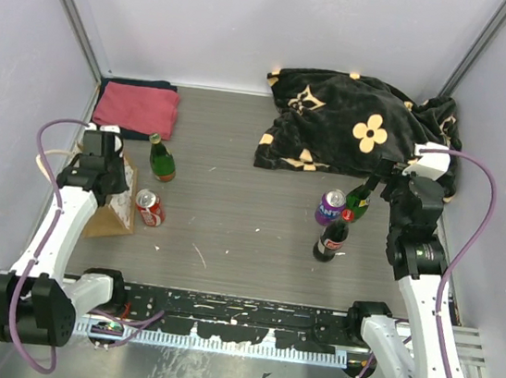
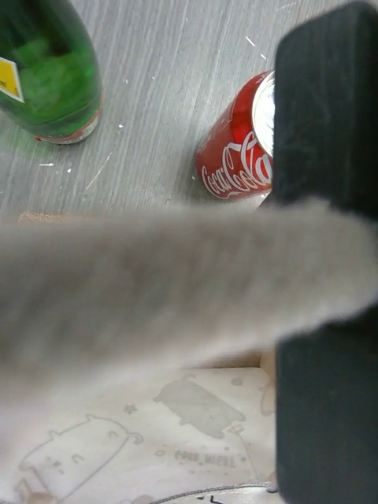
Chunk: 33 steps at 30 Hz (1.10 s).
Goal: Place the beverage into the canvas bag
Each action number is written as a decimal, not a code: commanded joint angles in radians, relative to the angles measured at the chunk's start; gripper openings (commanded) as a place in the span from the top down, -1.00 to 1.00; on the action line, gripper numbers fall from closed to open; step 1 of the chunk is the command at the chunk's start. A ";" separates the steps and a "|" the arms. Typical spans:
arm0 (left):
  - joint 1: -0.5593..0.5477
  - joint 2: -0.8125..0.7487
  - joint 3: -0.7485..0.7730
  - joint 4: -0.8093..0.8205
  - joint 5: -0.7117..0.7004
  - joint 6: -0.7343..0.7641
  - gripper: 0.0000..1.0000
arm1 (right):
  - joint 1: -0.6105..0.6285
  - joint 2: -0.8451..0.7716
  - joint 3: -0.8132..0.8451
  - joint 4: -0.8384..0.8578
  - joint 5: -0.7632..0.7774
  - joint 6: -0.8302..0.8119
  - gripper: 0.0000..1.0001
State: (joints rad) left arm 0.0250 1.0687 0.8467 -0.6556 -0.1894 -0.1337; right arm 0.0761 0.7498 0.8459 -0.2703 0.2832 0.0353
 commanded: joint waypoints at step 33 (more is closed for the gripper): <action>-0.374 0.219 1.080 -0.301 0.192 0.058 1.00 | -0.004 -0.029 0.009 0.037 0.001 0.036 -1.00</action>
State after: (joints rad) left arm -0.2237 1.2480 1.8450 -1.0145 0.0475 -0.1745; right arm 0.0761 0.7197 0.8330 -0.2707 0.2867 0.0563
